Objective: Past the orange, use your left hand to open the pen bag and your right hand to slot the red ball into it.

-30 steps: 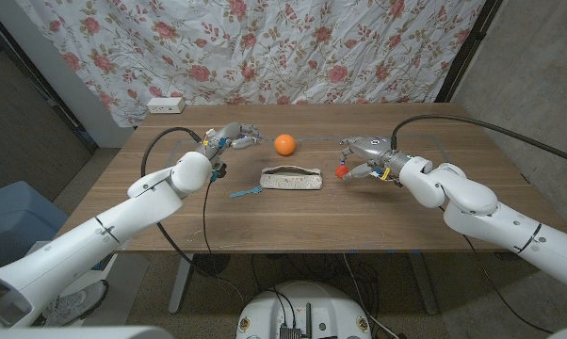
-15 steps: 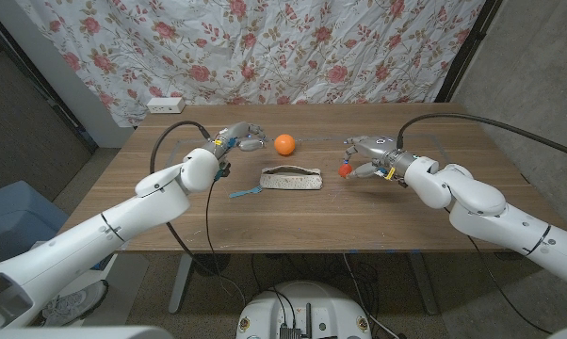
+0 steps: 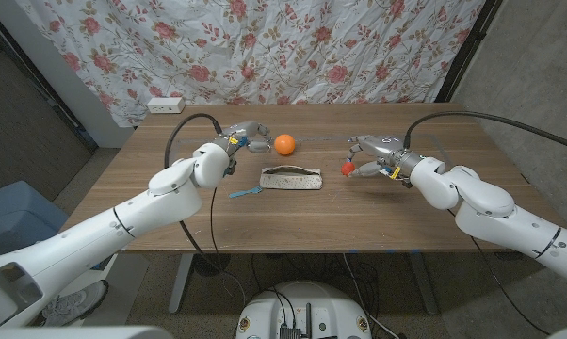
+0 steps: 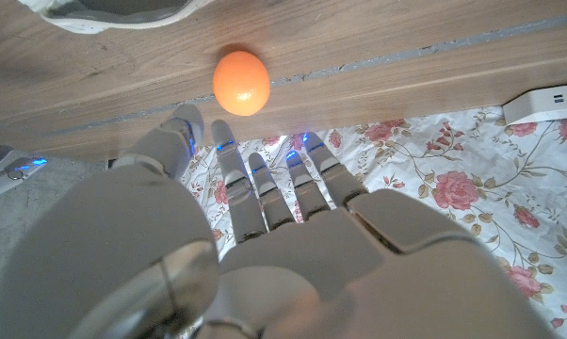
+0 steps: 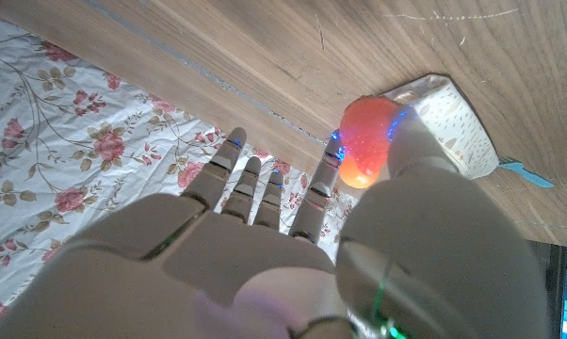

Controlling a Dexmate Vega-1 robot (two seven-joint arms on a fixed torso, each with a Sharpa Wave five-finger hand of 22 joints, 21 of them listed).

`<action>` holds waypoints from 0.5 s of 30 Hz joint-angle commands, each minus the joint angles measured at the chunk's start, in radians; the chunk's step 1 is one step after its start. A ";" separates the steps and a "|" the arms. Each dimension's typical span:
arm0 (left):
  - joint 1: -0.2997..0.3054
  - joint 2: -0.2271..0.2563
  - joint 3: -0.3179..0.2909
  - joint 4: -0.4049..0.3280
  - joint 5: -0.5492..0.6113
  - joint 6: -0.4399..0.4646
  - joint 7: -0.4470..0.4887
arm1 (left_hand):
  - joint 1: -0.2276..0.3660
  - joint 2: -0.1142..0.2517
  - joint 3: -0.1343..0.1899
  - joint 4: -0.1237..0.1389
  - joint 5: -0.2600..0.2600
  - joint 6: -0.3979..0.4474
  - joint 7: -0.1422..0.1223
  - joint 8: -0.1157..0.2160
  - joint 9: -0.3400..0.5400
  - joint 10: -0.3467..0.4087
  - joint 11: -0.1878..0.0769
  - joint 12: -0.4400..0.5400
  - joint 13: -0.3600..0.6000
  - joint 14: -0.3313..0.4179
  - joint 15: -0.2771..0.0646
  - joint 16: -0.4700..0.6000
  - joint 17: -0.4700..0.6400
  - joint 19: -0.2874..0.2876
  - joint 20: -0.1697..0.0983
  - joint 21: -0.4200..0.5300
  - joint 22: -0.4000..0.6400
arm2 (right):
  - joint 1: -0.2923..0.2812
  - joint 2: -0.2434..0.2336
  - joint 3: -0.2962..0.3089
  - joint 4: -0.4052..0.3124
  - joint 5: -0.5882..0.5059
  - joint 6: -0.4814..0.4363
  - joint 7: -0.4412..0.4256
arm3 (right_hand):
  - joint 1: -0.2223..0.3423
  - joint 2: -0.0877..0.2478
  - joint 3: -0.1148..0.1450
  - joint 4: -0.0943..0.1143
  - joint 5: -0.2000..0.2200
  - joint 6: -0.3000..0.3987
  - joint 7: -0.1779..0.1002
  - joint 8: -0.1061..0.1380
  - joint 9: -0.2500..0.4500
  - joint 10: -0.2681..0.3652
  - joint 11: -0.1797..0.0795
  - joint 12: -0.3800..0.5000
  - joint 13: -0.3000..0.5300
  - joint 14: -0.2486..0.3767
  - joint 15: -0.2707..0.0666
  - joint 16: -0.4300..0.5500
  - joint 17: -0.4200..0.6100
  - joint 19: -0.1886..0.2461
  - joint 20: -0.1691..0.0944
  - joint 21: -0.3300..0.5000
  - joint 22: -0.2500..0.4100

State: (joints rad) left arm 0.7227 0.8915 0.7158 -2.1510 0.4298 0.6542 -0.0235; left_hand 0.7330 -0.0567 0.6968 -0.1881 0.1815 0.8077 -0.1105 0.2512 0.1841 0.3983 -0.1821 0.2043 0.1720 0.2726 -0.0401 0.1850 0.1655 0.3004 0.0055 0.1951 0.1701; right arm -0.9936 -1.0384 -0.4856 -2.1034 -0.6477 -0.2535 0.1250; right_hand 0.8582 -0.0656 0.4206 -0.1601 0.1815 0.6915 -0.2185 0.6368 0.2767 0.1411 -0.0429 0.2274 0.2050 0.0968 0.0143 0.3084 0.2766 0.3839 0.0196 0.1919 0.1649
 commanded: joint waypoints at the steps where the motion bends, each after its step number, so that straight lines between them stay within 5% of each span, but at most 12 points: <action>1: -0.072 -0.024 0.107 -0.023 0.226 0.091 -0.129 | 0.019 -0.004 -0.008 0.000 0.001 0.026 -0.001 0.000 0.001 0.005 0.003 -0.006 0.003 0.012 -0.048 -0.001 0.001 -0.002 0.001 -0.003 0.001 | -0.018 -0.006 0.009 -0.005 0.029 -0.019 -0.034 | 0.001 0.008 -0.003 0.003 0.006 0.004 -0.002 0.006 0.005 0.006 -0.001 -0.002 -0.001 0.006 0.001 0.001 0.002 0.006 0.001 -0.001 0.003; 15: -0.113 -0.075 0.179 0.022 0.485 0.085 -0.289 | 0.062 -0.024 -0.041 0.002 0.000 0.101 0.014 0.001 -0.002 0.011 0.040 -0.012 0.002 0.024 -0.058 -0.004 0.001 0.007 -0.011 -0.003 0.001 | -0.027 0.004 0.009 0.001 0.043 -0.054 -0.071 | 0.000 0.010 -0.006 0.004 0.006 0.005 -0.001 0.007 0.004 0.008 -0.001 -0.004 -0.001 0.006 0.000 0.001 0.004 0.006 0.001 -0.002 0.003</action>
State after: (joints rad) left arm 0.6524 0.8562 0.8196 -2.1596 0.7081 0.7282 -0.1875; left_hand 0.7840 -0.0800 0.6593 -0.1866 0.1815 0.8973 -0.0961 0.2513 0.1813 0.4088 -0.1527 0.1958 0.1722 0.2879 -0.0411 0.1850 0.1628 0.3043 0.0016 0.1951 0.1673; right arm -1.0148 -1.0438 -0.4756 -2.1085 -0.6193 -0.2814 0.0858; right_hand 0.8582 -0.0657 0.4164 -0.1559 0.1815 0.6911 -0.2182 0.6371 0.2765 0.1411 -0.0429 0.2274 0.2050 0.0968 0.0143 0.3084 0.2765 0.3839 0.0197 0.1920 0.1649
